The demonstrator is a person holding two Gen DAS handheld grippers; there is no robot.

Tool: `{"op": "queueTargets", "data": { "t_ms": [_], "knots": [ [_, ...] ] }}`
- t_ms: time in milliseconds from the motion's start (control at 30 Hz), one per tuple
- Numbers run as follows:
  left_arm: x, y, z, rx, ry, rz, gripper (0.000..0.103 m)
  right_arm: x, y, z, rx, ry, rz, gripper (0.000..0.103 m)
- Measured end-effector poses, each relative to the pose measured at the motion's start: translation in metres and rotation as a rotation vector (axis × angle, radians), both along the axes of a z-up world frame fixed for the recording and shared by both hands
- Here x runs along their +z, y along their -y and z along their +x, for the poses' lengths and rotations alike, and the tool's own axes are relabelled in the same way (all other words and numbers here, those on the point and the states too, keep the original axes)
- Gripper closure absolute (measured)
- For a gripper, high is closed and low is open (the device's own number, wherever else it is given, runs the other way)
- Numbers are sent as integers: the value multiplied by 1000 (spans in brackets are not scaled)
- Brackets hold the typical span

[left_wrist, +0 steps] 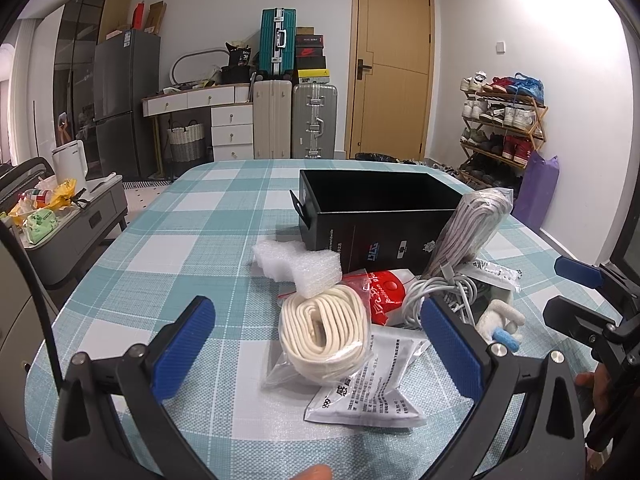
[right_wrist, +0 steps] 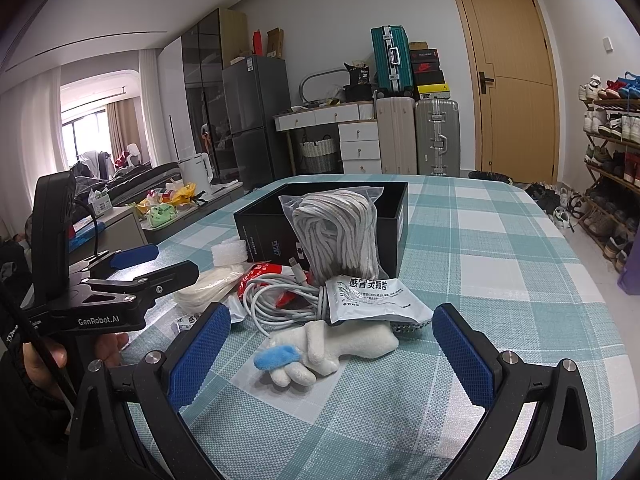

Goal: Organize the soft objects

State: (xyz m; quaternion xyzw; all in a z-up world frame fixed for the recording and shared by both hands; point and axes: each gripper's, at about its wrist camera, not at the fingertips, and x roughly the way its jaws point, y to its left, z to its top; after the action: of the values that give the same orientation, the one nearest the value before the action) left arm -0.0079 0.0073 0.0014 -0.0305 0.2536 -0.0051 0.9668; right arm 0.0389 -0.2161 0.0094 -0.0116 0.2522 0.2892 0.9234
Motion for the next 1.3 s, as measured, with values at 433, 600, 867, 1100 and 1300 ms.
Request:
{"op": "queueTargets", "data": {
  "t_ms": [433, 600, 867, 1100, 1300],
  "knots": [
    [0, 0, 0, -1, -1, 1, 0, 1, 0, -1, -6, 1, 0, 0],
    [0, -1, -1, -3, -1, -3, 0, 0, 0, -1, -3, 1, 1, 0],
    [0, -2, 0, -5, -2, -3, 0, 0, 0, -1, -5, 1, 0, 0],
    [0, -3, 0, -5, -3, -4, 0, 0, 0, -1, -5, 0, -1, 0],
    [-1, -4, 1, 5, -8, -2, 0, -2, 0, 0, -7, -7, -2, 0]
  ]
}}
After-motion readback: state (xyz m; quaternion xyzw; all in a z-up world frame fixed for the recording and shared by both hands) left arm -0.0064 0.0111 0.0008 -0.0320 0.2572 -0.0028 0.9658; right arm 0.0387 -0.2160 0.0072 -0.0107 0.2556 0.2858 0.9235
